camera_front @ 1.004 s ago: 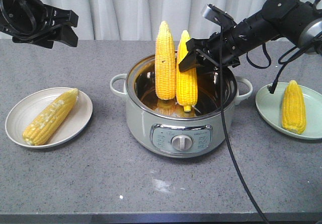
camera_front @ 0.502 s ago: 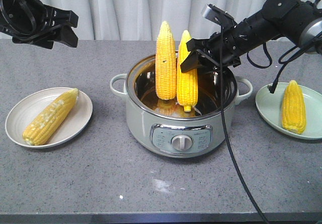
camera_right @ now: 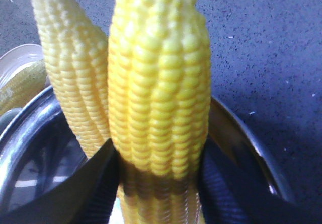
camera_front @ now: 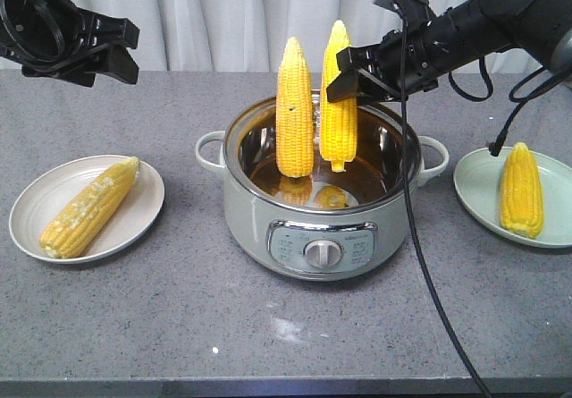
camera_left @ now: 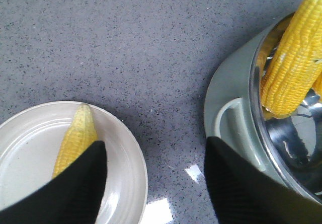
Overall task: Distribute corn equally
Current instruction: 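Grasp the bright yellow cob with the right gripper and lift it, then raise the held cob high with the right gripper, bring left gripper over last cob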
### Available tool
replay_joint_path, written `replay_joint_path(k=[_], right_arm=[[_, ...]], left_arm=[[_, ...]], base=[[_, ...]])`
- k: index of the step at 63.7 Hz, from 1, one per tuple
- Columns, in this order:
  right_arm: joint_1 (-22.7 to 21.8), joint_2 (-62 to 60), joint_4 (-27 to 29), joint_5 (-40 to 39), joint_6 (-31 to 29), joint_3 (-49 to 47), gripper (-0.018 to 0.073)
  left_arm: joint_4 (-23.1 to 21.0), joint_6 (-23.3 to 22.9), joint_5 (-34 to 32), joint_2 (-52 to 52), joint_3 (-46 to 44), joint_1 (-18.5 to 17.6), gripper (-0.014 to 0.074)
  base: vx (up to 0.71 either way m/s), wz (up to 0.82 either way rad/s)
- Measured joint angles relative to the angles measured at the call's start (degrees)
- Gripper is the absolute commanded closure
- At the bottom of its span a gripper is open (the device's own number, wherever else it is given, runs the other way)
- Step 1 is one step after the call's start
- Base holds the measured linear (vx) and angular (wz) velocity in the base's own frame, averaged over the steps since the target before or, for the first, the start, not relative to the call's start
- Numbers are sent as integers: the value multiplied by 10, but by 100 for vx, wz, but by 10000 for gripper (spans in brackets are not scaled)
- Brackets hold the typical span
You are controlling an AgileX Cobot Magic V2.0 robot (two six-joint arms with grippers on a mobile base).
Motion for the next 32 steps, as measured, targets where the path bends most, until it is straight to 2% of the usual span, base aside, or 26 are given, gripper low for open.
replay_joint_path(k=[6,13,32], right_arm=[[-4,-24,11,-12,-20,1,570],[-17,-72,28,-23,-34,1,570],[-88,-235,42,-3,-59,0,570]], left_arm=[[-18,1,-11,0,0,0,190],[-74,30,-32,0,0,0,190],[-333,184,-113,0,0,-2,188]], base=[[0,0],[0,0],[0,0]])
